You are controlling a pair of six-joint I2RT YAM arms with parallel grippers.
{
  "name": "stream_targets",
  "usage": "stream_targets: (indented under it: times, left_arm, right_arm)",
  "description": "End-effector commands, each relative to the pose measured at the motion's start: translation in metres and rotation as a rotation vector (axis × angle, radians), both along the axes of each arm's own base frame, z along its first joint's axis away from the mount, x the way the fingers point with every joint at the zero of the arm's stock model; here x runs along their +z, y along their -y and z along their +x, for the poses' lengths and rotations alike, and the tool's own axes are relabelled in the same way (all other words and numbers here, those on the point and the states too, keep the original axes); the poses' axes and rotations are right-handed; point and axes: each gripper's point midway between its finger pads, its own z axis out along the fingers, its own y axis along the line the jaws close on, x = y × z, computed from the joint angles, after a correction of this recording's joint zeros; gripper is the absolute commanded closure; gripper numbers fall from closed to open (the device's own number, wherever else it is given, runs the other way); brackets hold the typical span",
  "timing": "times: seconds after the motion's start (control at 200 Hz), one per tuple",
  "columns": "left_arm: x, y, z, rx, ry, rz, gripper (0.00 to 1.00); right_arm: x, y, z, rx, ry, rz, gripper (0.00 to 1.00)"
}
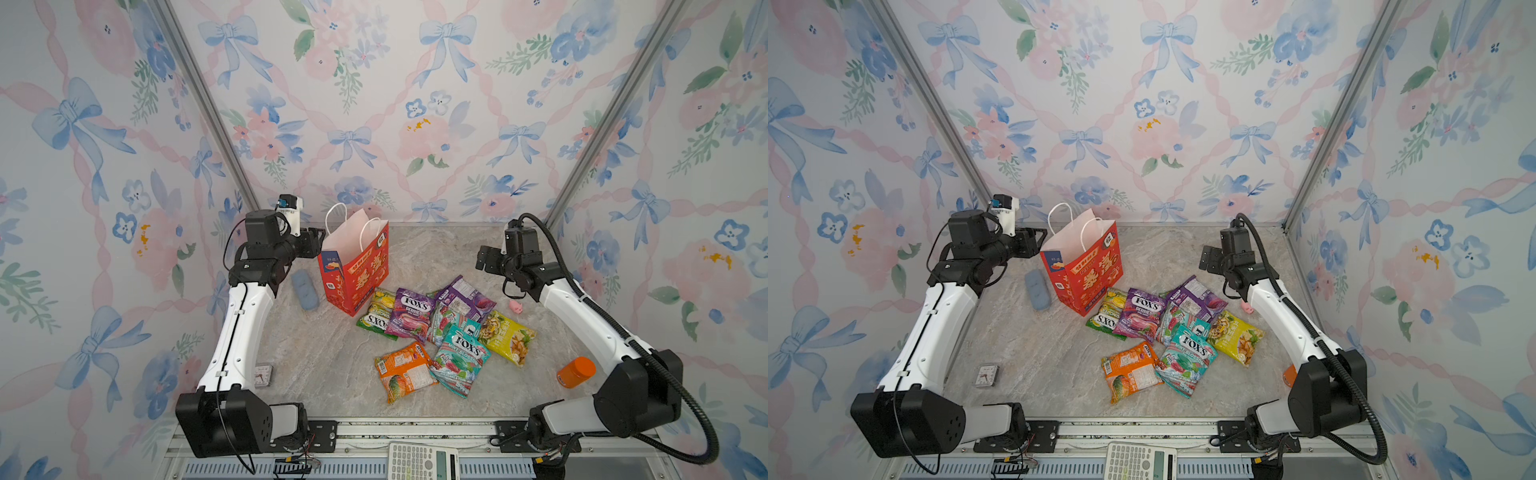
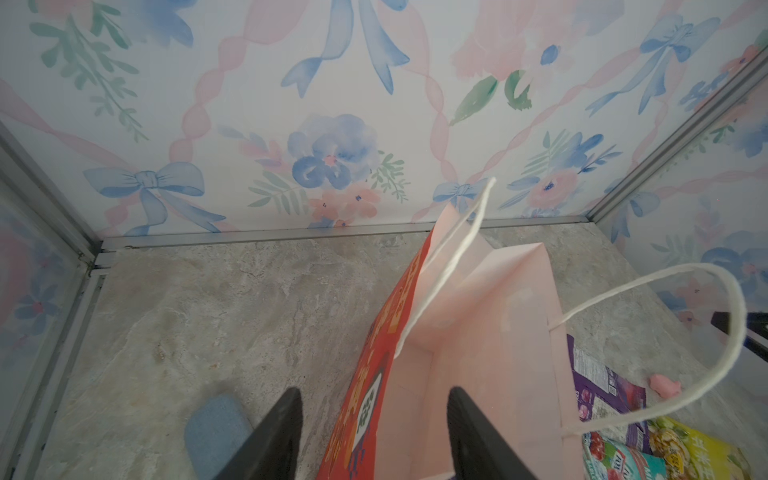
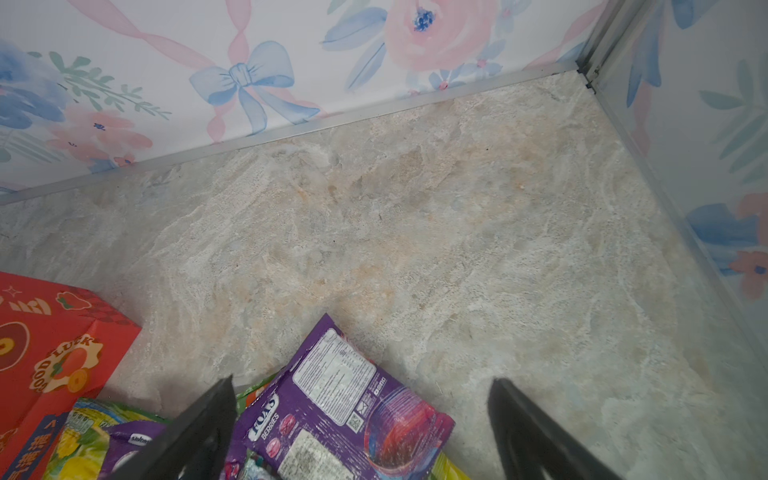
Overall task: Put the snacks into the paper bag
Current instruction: 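Raise both arms, left gripper toward the paper bag handle, right toward candies, then grasp the paper bag rim with the left gripper while right gripper approaches candies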
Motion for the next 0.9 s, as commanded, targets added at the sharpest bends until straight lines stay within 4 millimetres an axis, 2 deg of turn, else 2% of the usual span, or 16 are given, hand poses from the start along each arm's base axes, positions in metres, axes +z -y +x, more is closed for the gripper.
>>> stream_targets:
  times: [0.0,0.095,0.235,0.36,0.49,0.895]
  left_arm:
    - [-0.007,0.013,-0.003,-0.095,-0.05,-0.003,0.44]
    - [-0.015,0.015,0.003,-0.1,-0.075,0.001,0.46]
    - [-0.017,0.01,0.014,-0.069,-0.075,0.048,0.49]
    - [-0.014,0.013,0.022,-0.082,-0.07,0.069,0.57]
    - [-0.023,0.02,0.029,-0.117,-0.097,0.102,0.62]
    - [-0.046,0.029,0.044,-0.136,-0.168,0.161,0.62]
  right_arm:
    - [-0.003,-0.013,0.003,0.032,-0.032,0.025,0.03]
    - [-0.004,-0.019,0.005,0.047,-0.039,0.035,0.03]
    - [-0.006,-0.026,0.006,0.066,-0.048,0.048,0.02]
    - [-0.009,-0.031,0.006,0.077,-0.056,0.058,0.01]
    - [-0.012,-0.035,0.007,0.088,-0.066,0.065,0.0]
    - [-0.011,-0.041,0.011,0.103,-0.074,0.075,0.0]
